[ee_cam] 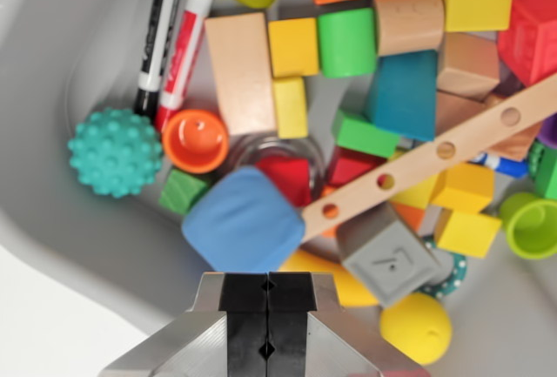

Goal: Pick an object from the bin

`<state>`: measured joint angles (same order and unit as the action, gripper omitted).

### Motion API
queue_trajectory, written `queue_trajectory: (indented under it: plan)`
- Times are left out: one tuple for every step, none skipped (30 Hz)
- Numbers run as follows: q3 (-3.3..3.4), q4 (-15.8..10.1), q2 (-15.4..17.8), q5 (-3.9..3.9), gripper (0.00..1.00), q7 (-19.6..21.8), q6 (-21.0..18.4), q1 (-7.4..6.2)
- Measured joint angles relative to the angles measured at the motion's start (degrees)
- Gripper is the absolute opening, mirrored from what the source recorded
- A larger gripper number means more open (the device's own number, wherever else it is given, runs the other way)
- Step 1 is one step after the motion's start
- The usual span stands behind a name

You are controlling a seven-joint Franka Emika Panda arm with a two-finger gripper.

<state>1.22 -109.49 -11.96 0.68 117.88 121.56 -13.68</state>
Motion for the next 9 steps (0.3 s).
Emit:
queue_trajectory:
  plan:
    - [0.00, 0.07, 0.07, 0.00, 0.00, 0.00, -0.13, 0.00]
    - [0.00, 0.09, 0.10, 0.00, 0.00, 0.00, -0.19, 0.00]
    - [0.00, 0.14, 0.16, 0.00, 0.00, 0.01, -0.28, 0.00]
    - [0.00, 0.17, 0.19, 0.00, 0.00, 0.01, -0.34, 0.00]
    - [0.00, 0.19, 0.20, 0.00, 0.00, 0.01, -0.36, 0.00]
    - [0.00, 0.18, 0.20, 0.00, 0.00, 0.01, -0.32, 0.00]
    - [0.00, 0.18, 0.19, 0.00, 0.00, 0.01, -0.30, 0.00]
    - [0.00, 0.18, 0.18, 0.00, 0.00, 0.01, -0.29, 0.00]
    - [0.00, 0.17, 0.18, 0.00, 0.00, 0.00, -0.29, 0.00]
